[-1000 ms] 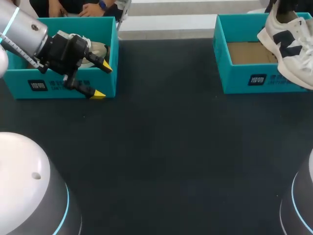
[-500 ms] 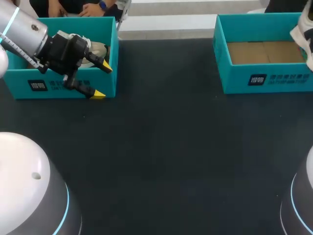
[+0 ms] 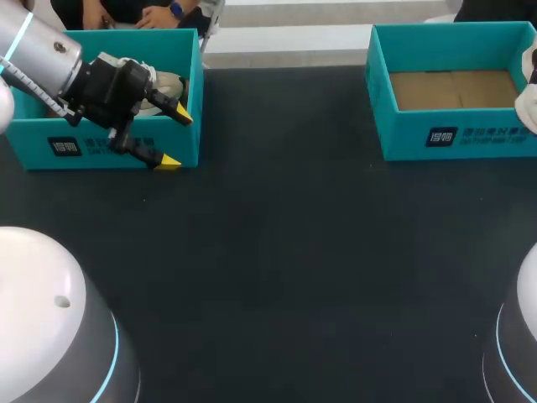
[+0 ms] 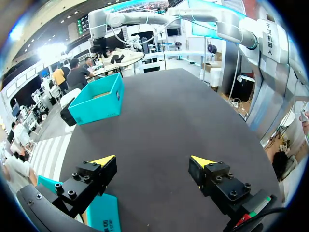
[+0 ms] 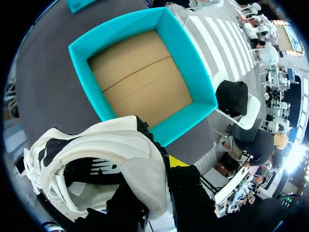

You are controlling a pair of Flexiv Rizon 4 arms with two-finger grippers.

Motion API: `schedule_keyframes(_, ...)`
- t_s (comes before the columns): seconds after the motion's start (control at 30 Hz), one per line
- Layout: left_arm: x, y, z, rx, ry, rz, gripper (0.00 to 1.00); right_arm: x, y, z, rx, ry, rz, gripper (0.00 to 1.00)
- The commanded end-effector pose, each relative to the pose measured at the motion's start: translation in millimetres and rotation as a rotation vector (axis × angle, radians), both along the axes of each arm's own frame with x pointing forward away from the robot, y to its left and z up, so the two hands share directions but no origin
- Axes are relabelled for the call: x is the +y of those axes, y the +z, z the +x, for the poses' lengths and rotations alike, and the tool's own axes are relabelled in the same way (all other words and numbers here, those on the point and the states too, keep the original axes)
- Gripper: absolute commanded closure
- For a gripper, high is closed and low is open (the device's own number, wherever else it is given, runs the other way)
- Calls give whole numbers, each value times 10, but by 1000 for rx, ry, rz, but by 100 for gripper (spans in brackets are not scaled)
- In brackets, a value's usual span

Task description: Take the shoe out of the shoebox, open the shoe tongue, remove and reinsert the insole, then place the shoe into the shoebox

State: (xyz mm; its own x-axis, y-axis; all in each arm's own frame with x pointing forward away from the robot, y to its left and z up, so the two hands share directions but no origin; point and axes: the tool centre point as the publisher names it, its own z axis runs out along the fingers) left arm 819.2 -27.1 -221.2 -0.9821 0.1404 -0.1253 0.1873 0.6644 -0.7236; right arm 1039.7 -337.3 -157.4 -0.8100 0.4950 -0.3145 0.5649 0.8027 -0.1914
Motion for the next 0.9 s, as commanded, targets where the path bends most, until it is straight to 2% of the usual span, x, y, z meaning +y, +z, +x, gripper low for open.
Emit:
schedule_keyframes(0.03, -1, 0, -6, -1, 1, 3, 0, -49, -16, -111, -228, -706, 117, 100)
schedule_keyframes(0.2, -1, 0, -6, -1, 1, 3, 0, -134, -35, -177, -288, -1000, 183, 100)
schedule_keyframes(0.9, -1, 0, -6, -1, 1, 3, 0, -134, -35, -177, -288, -1000, 183, 100)
